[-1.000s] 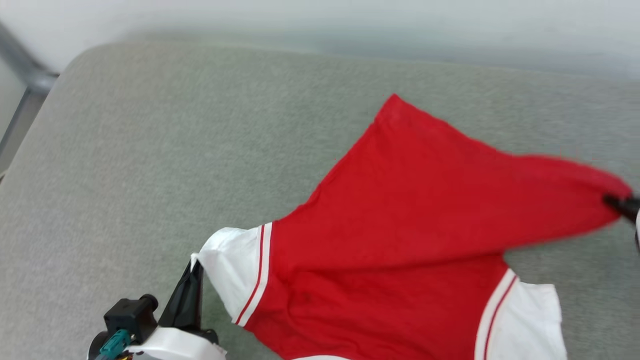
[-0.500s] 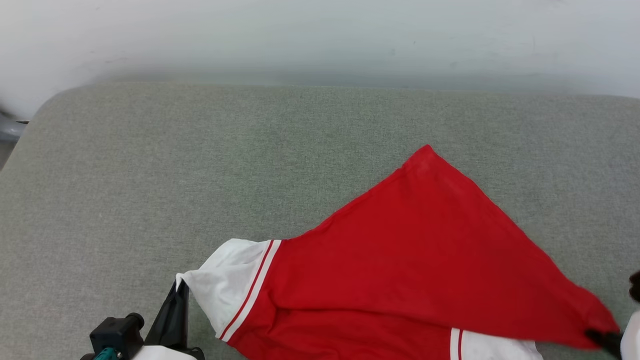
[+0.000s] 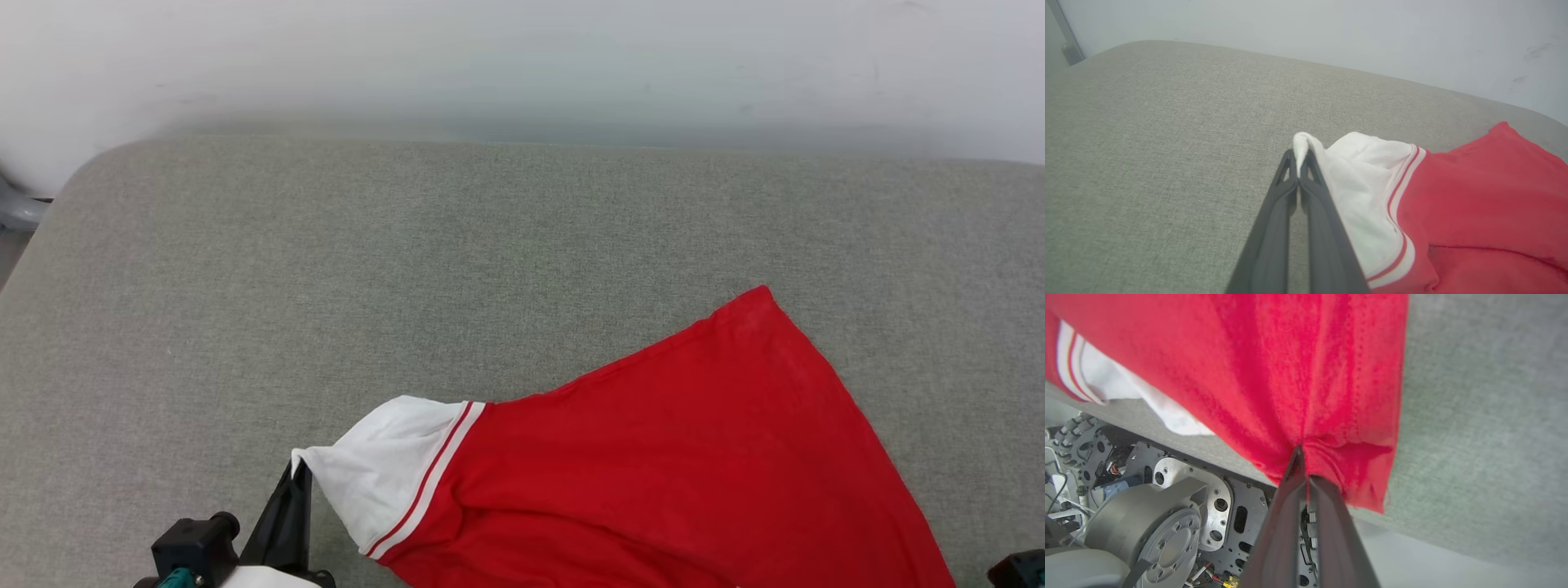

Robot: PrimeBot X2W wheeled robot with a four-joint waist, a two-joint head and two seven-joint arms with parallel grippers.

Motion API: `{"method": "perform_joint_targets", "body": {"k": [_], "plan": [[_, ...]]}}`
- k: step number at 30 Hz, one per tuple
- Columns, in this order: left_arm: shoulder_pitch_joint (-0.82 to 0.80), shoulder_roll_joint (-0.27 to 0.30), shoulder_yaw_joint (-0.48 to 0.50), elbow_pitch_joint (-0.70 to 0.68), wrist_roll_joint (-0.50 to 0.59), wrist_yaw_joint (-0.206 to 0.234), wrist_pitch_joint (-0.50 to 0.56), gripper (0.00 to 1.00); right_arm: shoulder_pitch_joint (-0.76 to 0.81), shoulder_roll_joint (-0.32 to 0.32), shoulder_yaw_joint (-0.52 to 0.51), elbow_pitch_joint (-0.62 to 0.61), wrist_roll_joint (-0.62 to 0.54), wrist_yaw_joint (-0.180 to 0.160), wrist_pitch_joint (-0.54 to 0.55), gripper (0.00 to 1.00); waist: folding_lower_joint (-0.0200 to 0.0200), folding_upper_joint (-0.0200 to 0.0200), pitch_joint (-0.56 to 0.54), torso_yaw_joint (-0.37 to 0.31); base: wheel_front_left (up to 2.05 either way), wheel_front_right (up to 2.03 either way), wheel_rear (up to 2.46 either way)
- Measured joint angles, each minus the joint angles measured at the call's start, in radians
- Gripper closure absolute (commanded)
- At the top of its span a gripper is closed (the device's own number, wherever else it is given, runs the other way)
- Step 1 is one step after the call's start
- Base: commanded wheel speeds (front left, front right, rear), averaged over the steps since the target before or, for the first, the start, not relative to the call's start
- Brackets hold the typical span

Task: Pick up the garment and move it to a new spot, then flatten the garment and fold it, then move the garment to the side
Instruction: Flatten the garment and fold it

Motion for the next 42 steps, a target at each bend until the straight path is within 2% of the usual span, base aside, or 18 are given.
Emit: {"method": "perform_joint_targets", "body": {"k": [1,2,3,11,17,24,35,42], "plan": [[0.000,0.001,0.000,0.001,0.000,0.000,0.000,1.00,0.000,0.012,-0.017,-0.001,0.002,0.000,-0.003,0.69,0.0000,0.0000,-0.001,-0.001,0.00,0.00,0.00],[0.001,0.002,0.000,0.001,0.000,0.001,0.000,1.00,0.000,0.024,-0.038,-0.007,0.008,0.000,-0.008,0.38,0.0000,0.0000,-0.002,-0.002,0.00,0.00,0.00],[0.001,0.002,0.000,0.001,-0.001,0.001,-0.001,1.00,-0.004,0.034,-0.062,-0.018,0.014,0.000,-0.018,0.00,0.0000,0.0000,-0.003,-0.004,0.00,0.00,0.00],[0.002,0.006,-0.006,-0.016,-0.001,0.010,0.000,1.00,-0.132,0.039,-0.203,-0.199,-0.050,0.000,-0.062,0.00,0.0000,0.0000,-0.010,-0.010,0.00,0.00,0.00],[-0.007,0.006,-0.021,-0.029,0.002,0.013,0.003,1.00,-0.327,0.039,-0.206,-0.263,-0.109,-0.001,-0.051,0.00,0.0001,0.0000,0.009,-0.002,0.00,0.00,0.00],[-0.051,-0.001,-0.050,-0.053,0.020,0.012,0.003,1.00,-0.576,0.014,-0.081,-0.223,-0.142,-0.001,0.047,0.00,0.0001,0.0000,0.063,0.024,0.00,0.00,0.00],[-0.137,-0.034,-0.100,-0.064,0.038,0.003,-0.009,1.00,-0.867,-0.042,0.187,-0.018,-0.151,-0.001,0.294,0.00,0.0002,0.0000,0.181,0.095,0.00,0.00,0.00],[-0.173,-0.053,-0.119,-0.060,0.046,0.000,-0.016,1.00,-0.976,-0.043,0.295,0.096,-0.147,-0.001,0.320,0.00,0.0003,0.0000,0.247,0.140,0.00,0.00,0.00]]}}
